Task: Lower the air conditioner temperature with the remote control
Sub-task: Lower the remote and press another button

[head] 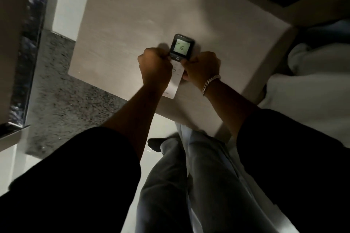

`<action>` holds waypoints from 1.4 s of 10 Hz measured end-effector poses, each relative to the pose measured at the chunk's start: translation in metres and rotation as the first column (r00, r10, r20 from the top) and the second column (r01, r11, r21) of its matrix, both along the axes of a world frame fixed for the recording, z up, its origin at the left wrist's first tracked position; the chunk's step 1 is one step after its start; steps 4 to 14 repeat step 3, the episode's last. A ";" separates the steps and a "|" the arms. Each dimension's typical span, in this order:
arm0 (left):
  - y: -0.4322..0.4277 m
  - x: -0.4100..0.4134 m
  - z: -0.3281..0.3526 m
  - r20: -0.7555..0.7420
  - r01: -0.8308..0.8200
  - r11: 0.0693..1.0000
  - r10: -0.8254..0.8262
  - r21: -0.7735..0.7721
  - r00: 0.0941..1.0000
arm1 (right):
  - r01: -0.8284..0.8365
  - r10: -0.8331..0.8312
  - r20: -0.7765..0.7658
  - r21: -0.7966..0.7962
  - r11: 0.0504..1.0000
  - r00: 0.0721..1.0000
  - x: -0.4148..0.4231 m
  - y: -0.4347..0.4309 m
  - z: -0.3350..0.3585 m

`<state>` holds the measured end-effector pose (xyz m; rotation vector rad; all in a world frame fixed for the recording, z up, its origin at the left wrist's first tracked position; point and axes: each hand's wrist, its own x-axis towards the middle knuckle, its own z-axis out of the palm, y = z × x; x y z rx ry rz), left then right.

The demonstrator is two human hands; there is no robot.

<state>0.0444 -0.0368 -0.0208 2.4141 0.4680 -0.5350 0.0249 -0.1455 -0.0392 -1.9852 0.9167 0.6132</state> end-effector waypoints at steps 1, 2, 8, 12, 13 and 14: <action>0.003 0.001 0.003 -0.030 0.090 0.995 -0.088 0.054 0.996 | -0.039 0.040 0.012 -0.063 0.997 0.999 0.002 0.003 -0.002; 0.005 0.001 0.028 -0.017 0.221 0.975 -0.221 -0.002 0.975 | -0.019 0.017 -0.031 -0.062 0.998 0.999 0.006 0.004 0.008; 0.015 -0.001 0.053 0.067 0.178 0.983 -0.175 -0.042 0.982 | -0.060 0.058 -0.018 -0.130 0.990 0.998 0.005 0.008 0.026; 0.015 -0.001 0.053 0.067 0.178 0.983 -0.175 -0.042 0.982 | -0.060 0.058 -0.018 -0.130 0.990 0.998 0.005 0.008 0.026; 0.015 -0.001 0.053 0.067 0.178 0.983 -0.175 -0.042 0.982 | -0.060 0.058 -0.018 -0.130 0.990 0.998 0.005 0.008 0.026; 0.015 -0.001 0.053 0.067 0.178 0.983 -0.175 -0.042 0.982 | -0.060 0.058 -0.018 -0.130 0.990 0.998 0.005 0.008 0.026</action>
